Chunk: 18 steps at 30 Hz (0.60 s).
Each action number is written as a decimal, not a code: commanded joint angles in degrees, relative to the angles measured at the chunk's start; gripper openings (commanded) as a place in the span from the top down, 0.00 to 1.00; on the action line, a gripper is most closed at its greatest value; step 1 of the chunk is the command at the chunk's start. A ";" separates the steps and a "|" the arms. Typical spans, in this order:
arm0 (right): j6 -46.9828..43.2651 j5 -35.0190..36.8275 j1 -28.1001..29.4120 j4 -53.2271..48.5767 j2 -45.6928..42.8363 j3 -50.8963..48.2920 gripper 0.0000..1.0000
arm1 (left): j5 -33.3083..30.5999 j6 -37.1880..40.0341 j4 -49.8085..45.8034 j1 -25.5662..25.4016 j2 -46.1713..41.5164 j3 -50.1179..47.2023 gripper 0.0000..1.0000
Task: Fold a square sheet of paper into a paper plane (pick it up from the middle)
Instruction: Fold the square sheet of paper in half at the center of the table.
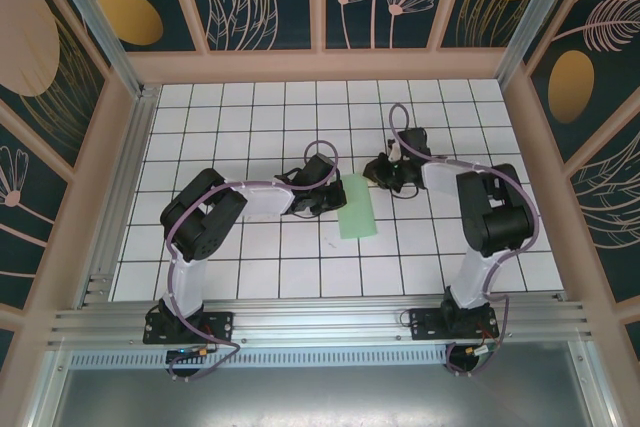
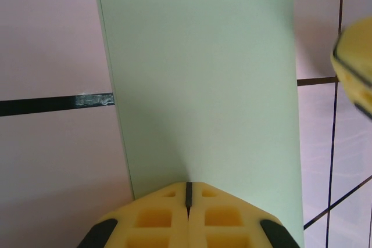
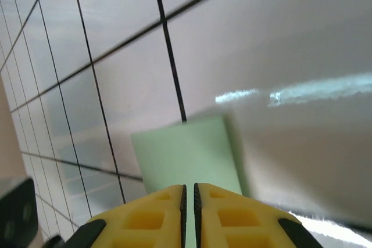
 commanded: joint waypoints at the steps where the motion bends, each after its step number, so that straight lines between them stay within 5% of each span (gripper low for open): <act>1: -1.39 -3.00 0.80 -2.79 -3.49 -4.84 0.85 | -5.53 1.70 -13.17 0.20 5.60 -2.94 0.96; 18: -6.13 -5.61 1.24 -12.96 -10.32 -9.57 0.86 | -5.93 1.52 -13.13 0.19 5.39 -2.59 0.96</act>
